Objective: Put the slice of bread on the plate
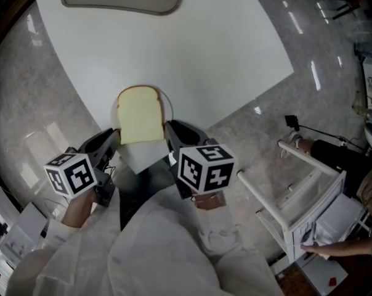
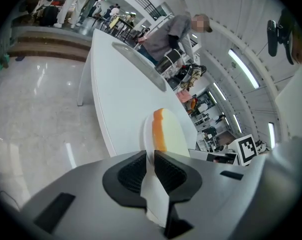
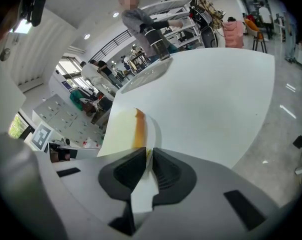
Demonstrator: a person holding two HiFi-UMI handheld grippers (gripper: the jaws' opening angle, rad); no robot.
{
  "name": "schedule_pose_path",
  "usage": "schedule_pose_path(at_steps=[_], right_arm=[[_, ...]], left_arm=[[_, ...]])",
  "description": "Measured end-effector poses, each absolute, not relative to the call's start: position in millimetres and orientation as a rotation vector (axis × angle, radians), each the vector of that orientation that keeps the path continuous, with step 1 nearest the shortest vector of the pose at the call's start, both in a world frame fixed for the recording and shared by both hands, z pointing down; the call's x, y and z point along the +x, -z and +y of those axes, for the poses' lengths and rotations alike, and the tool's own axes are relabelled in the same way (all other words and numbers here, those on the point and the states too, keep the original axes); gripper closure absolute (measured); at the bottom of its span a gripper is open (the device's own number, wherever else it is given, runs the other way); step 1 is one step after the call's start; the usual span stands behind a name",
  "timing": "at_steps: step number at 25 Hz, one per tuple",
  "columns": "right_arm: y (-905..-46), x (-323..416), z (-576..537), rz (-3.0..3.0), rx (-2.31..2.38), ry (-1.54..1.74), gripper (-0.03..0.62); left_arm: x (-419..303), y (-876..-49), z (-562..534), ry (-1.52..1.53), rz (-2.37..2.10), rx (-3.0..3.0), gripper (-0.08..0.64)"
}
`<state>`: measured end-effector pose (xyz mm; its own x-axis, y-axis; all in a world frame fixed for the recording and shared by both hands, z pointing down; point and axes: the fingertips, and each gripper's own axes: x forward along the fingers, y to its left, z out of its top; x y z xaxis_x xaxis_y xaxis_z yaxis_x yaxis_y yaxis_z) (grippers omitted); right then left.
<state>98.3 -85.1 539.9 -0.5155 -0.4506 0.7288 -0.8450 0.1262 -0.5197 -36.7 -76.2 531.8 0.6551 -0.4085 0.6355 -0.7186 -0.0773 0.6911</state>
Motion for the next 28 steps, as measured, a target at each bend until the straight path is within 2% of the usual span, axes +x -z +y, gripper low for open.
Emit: schedule_pose_path(at_steps=[28], right_arm=[[-488.3,107.5,-106.2,-2.134,1.199,-1.232,0.545]], left_arm=[[-27.9,-491.7,-85.5,-0.226,-1.027,1.726,0.505]])
